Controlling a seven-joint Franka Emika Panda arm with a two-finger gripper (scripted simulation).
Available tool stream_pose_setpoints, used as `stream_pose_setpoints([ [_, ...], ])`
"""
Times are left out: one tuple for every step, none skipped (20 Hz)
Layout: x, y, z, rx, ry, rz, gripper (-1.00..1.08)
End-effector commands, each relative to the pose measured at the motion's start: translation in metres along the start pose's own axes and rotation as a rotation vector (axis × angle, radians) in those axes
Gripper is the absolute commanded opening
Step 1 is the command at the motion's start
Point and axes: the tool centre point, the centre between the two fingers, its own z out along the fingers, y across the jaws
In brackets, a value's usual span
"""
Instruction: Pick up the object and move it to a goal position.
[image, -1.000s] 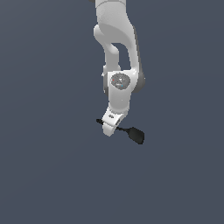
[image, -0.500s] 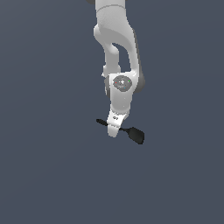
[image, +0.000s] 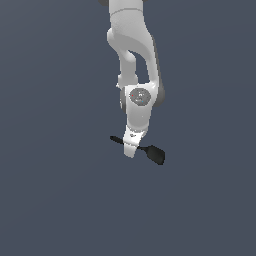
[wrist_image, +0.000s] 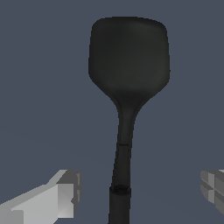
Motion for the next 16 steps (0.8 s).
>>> stream_pose_setpoints([
  [0.000, -0.001, 0.007, 0.001, 0.000, -0.001, 1.00],
  [0.000, -0.001, 0.012, 0.001, 0.000, -0.001, 1.00],
  [0.000, -0.001, 0.016, 0.001, 0.000, -0.002, 1.00],
  [0.000, -0.001, 0.022, 0.001, 0.000, -0.003, 1.00],
  [0.000, -0.001, 0.027, 0.001, 0.000, -0.004, 1.00],
  [0.000, -0.002, 0.032, 0.001, 0.000, -0.004, 1.00],
  [0.000, -0.002, 0.036, 0.001, 0.000, -0.005, 1.00],
  [0.000, -0.001, 0.039, 0.001, 0.000, -0.005, 1.00],
  [0.000, -0.001, 0.042, 0.001, 0.000, -0.005, 1.00],
  [0.000, -0.001, 0.044, 0.001, 0.000, -0.005, 1.00],
  [0.000, -0.001, 0.045, 0.001, 0.000, -0.005, 1.00],
  [0.000, -0.001, 0.046, 0.001, 0.000, -0.005, 1.00],
  [0.000, -0.001, 0.046, 0.001, 0.000, -0.005, 1.00],
  [0.000, -0.001, 0.046, 0.001, 0.000, -0.005, -1.00],
  [0.000, -0.001, 0.046, 0.001, 0.000, -0.005, -1.00],
  [0.000, -0.001, 0.046, 0.001, 0.000, -0.005, -1.00],
])
